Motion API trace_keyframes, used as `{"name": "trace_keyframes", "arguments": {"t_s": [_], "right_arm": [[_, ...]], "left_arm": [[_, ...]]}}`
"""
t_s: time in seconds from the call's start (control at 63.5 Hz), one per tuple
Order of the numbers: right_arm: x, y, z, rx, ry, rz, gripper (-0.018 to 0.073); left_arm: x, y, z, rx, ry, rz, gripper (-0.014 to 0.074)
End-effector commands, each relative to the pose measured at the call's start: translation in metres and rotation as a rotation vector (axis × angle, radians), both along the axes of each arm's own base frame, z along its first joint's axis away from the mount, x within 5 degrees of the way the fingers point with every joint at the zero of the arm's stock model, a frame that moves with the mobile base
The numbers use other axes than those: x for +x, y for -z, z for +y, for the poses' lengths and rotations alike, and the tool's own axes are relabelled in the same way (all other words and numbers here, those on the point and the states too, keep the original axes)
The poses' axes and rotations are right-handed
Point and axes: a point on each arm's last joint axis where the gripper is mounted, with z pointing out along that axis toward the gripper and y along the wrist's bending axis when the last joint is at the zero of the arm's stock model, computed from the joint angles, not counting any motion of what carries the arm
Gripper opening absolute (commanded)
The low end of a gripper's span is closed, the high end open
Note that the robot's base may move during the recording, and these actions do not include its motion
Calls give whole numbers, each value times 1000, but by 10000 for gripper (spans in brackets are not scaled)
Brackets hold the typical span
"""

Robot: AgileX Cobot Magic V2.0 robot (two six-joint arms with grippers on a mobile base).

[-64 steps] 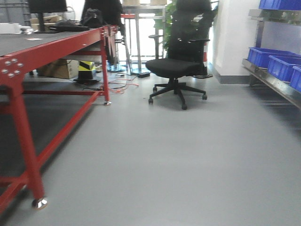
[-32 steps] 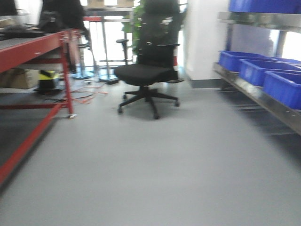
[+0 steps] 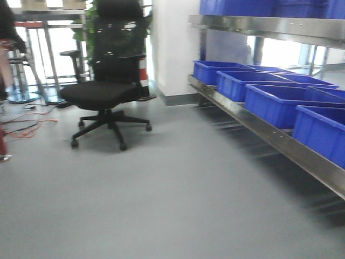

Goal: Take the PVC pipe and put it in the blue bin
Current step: 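Drive the base toward the shelves of blue bins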

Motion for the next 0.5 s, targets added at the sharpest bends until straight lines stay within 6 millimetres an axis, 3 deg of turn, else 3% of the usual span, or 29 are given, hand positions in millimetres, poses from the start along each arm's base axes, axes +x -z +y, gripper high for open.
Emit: {"name": "trace_keyframes", "arguments": {"t_s": [0.0,0.488], "right_arm": [[-1,-2,-1,-1,11,-25,-155],[-1,-2,-1,-1,11,-25,-155]], "left_arm": [[-2,-4,0,-8,4,-34,-111],[-2,-4,0,-8,4,-34,-111]]}}
